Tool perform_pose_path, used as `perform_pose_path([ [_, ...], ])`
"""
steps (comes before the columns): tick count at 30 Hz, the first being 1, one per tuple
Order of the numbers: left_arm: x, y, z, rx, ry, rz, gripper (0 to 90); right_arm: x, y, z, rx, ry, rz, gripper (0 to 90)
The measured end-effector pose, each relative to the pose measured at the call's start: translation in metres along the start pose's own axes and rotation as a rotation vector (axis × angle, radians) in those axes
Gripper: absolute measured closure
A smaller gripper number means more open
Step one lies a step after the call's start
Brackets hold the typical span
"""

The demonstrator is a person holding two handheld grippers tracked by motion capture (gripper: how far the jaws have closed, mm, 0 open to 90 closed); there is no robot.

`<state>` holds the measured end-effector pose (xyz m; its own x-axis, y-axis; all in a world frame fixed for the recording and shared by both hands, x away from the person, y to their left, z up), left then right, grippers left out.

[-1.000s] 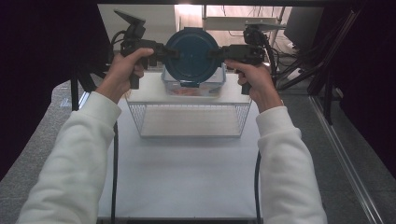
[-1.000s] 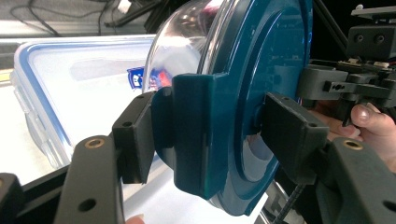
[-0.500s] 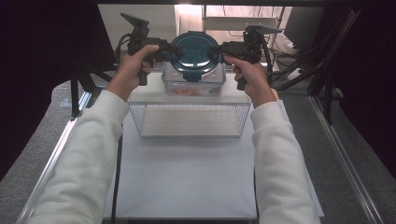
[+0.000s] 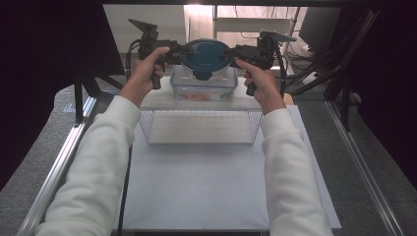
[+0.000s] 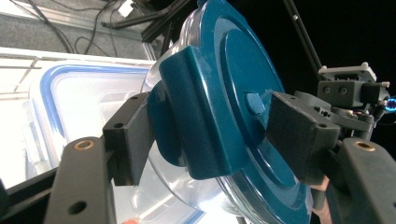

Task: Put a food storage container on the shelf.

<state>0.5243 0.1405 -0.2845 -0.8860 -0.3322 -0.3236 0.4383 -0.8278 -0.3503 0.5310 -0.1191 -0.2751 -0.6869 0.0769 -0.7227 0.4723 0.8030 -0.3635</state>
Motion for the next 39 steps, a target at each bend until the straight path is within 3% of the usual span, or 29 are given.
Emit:
perform_pose_path([
  [2,0.001,0.002,0.001,-0.017,0.017,0.013,26.5,0.000,0.001,-0.001,0.004,-0.004,0.005,34.4],
  [3,0.002,0.001,0.001,-0.029,0.036,0.024,22.5,0.001,0.001,-0.002,0.008,-0.026,0.004,32.6],
  [5,0.002,-0.001,0.003,-0.011,0.055,0.044,15.9,0.002,0.000,-0.005,0.037,-0.076,0.012,27.7],
  [7,0.002,-0.007,0.005,-0.025,0.084,0.081,12.2,0.002,-0.007,-0.008,0.044,-0.118,0.058,24.7],
  [11,0.006,-0.018,0.009,-0.024,0.136,0.110,10.4,0.002,-0.020,-0.012,0.039,-0.185,0.080,19.7],
  [15,0.012,-0.026,0.012,-0.029,0.174,0.136,9.2,0.003,-0.031,-0.013,0.068,-0.209,0.086,17.5],
  [18,0.021,-0.034,0.016,-0.058,0.221,0.147,9.0,0.005,-0.038,-0.013,0.072,-0.225,0.090,17.5],
  [21,0.029,-0.042,0.017,-0.058,0.256,0.144,9.0,0.011,-0.048,-0.016,0.071,-0.274,0.088,17.4],
  [24,0.041,-0.052,0.018,-0.076,0.310,0.147,9.6,0.021,-0.060,-0.018,0.072,-0.329,0.092,18.4],
  [30,0.069,-0.070,0.014,-0.088,0.379,0.149,11.5,0.050,-0.080,-0.019,0.100,-0.450,0.068,20.5],
  [39,0.116,-0.090,-0.010,-0.117,0.454,0.129,12.0,0.094,-0.103,-0.021,0.108,-0.542,0.056,20.6],
])
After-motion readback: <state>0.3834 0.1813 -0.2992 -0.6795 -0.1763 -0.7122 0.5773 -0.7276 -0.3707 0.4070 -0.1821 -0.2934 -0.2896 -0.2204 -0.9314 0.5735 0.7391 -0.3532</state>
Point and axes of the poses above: each handheld gripper's, and its own axes: y roughly forward along the jaws, x roughly out of its underside, z roughly to its right, the point moved 4 cm from there along y, roughly forward along the jaws, and after that the axes turned 14 degrees about -y, right-handed, at the moved point
